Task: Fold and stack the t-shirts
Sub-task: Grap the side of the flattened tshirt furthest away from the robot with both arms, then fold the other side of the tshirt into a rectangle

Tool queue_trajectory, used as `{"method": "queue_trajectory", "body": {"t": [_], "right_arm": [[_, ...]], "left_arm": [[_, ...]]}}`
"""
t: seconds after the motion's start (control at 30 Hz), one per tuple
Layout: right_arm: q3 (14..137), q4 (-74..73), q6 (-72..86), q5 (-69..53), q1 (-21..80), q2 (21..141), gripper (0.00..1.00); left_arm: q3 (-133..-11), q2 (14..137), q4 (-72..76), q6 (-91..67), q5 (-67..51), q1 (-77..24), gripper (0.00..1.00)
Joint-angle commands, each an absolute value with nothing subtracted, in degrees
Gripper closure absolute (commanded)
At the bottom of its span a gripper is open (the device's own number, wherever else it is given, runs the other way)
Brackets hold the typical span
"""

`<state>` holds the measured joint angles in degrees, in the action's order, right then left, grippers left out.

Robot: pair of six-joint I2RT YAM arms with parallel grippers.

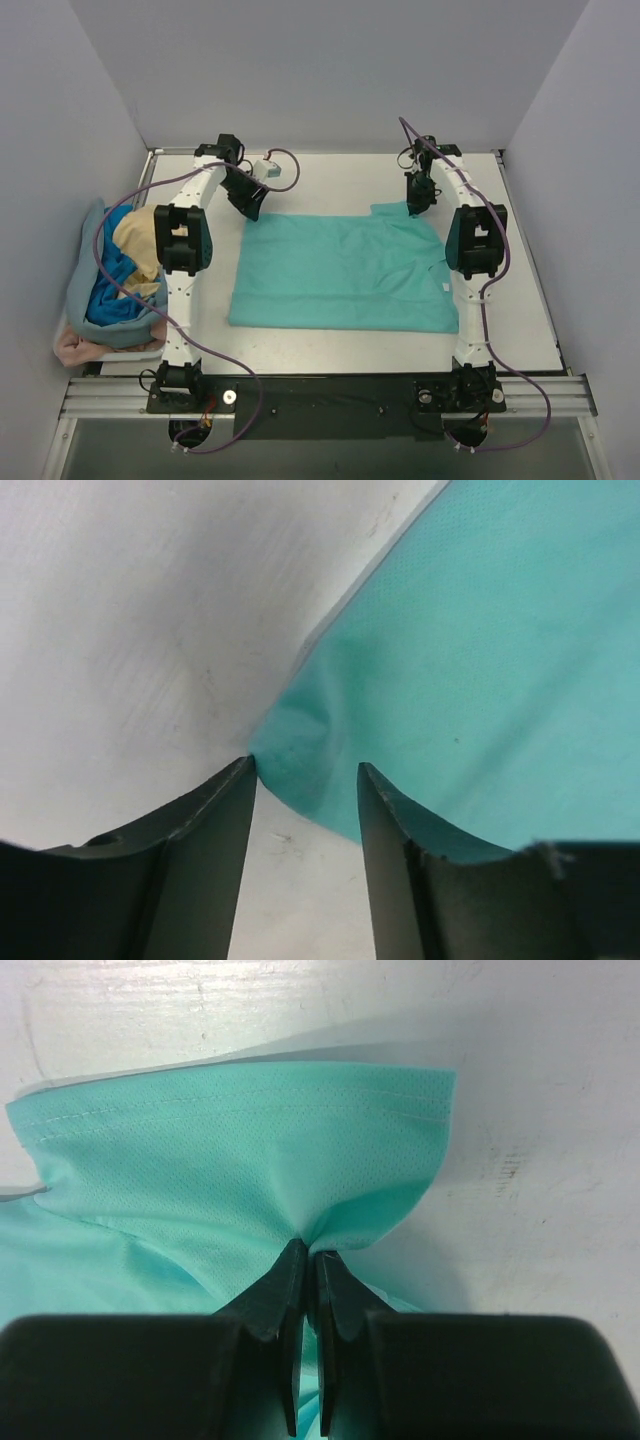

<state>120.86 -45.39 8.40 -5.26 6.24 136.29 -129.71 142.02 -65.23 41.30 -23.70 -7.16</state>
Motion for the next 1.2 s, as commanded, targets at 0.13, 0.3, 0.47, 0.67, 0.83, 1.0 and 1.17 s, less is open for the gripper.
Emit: {"method": "queue_trajectory", "body": {"t": [0.13,0.3,0.47,0.67,0.83,1.0,1.17], "right_arm": [[118.83,-47.02,7.82,-5.71,6.15,130.96,1.0],[115.5,-47.02,7.74,-6.15,6.15,127.02,1.0],[106.63,-47.02,8.35,-6.85,6.24,118.31,1.0],[88.35,-45.26,11.34,-9.22,6.59,102.86,1.0],[72.36,-42.46,14.76,-9.23,7.47,94.05,1.0],[60.66,-37.18,19.76,-9.41,8.35,90.18,1.0],[58.1,-34.98,21.44,-7.65,8.53,90.26,1.0]], "left_arm": [[-133.34,143.0,-67.68,42.36,-21.27,-7.38,0.84],[-130.97,138.88,-66.19,41.14,-25.66,-7.12,1.0],[-119.03,126.34,-58.54,39.99,-24.18,-6.15,1.0],[-101.53,111.91,-57.31,43.24,-24.35,-6.15,1.0],[-87.4,104.16,-57.13,44.47,-23.91,-6.24,1.0],[-76.31,99.67,-55.99,44.21,-24.08,-6.68,1.0],[-71.9,98.61,-52.82,43.86,-22.85,-8.26,1.0]]}}
